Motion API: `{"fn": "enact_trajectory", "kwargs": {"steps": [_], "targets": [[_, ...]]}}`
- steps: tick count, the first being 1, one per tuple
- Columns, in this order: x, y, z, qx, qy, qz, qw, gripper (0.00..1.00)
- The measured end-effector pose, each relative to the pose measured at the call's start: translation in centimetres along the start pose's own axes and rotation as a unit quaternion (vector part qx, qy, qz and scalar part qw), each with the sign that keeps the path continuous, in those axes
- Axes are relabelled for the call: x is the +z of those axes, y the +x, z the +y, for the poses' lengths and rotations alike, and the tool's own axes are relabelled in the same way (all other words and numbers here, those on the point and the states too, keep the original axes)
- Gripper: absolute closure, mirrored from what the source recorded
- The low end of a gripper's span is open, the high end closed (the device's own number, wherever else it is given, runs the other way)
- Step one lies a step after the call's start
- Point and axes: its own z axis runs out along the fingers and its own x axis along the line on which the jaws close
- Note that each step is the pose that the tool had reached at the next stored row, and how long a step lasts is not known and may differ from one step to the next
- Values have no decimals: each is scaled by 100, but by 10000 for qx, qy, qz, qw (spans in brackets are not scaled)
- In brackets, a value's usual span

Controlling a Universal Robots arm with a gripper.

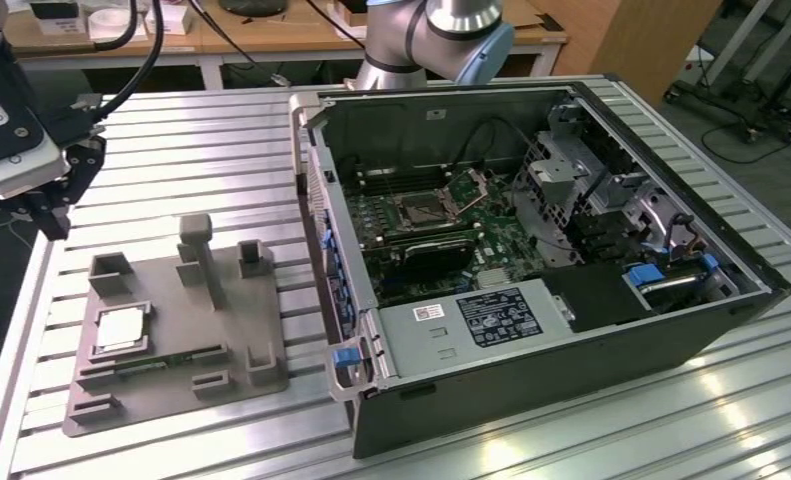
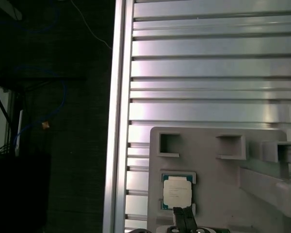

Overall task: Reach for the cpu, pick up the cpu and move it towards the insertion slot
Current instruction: 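Reach for the cpu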

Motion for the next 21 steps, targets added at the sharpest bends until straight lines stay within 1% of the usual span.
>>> {"fn": "enact_trajectory", "kwargs": {"steps": [14,15,16,18,19,21], "targets": [[0,6,0,0,0,1,10000,89],[1,6,0,0,0,0,10000,83],[0,7,0,0,1,1,10000,83],[1,7,0,0,0,0,10000,71],[0,7,0,1,0,1,10000,71],[0,7,0,0,0,1,10000,59]]}}
